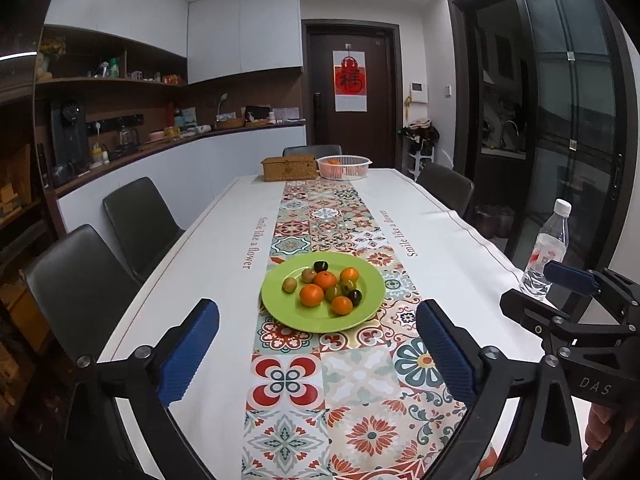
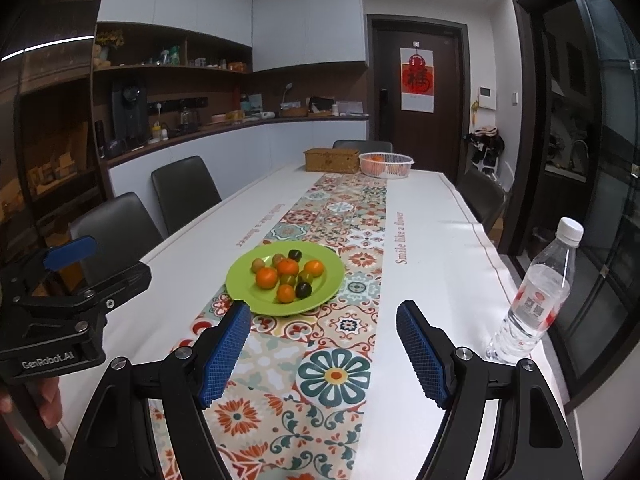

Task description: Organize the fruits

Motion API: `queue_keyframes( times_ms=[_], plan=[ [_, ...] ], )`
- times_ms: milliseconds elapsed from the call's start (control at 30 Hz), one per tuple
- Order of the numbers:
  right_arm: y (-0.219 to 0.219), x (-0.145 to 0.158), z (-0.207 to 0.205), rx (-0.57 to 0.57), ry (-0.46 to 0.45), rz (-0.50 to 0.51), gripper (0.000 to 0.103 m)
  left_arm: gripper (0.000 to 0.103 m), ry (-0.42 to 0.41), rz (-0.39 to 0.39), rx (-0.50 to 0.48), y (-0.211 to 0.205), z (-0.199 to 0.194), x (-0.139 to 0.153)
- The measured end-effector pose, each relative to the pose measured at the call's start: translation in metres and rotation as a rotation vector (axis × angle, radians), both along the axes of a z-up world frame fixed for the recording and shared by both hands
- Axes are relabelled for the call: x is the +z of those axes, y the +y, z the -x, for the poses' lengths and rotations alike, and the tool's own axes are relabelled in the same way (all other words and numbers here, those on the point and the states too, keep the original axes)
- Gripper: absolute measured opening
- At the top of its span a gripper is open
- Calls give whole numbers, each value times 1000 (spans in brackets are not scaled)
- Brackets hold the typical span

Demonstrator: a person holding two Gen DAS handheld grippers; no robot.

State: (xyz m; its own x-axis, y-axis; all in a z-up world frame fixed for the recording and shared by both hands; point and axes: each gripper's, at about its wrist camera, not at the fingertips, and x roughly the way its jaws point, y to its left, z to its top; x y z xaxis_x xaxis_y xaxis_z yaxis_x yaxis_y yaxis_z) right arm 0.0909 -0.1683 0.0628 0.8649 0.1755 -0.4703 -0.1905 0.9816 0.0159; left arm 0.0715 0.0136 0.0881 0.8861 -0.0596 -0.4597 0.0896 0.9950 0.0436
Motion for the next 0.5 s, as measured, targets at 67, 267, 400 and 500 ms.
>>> queue_keyframes(
  times_ms=[67,267,400,500],
  plan=[
    [0,1,1,0,-4,0,76,101,1,8,-5,0,1,0],
    [1,2,5,1,-11,3,76,103,10,16,-8,0,4,1],
    [1,2,5,2,-12,1,76,103,16,29,-13,0,4,1],
    [1,2,6,2,-12,2,76,103,18,18,3,0,4,0]
  ],
)
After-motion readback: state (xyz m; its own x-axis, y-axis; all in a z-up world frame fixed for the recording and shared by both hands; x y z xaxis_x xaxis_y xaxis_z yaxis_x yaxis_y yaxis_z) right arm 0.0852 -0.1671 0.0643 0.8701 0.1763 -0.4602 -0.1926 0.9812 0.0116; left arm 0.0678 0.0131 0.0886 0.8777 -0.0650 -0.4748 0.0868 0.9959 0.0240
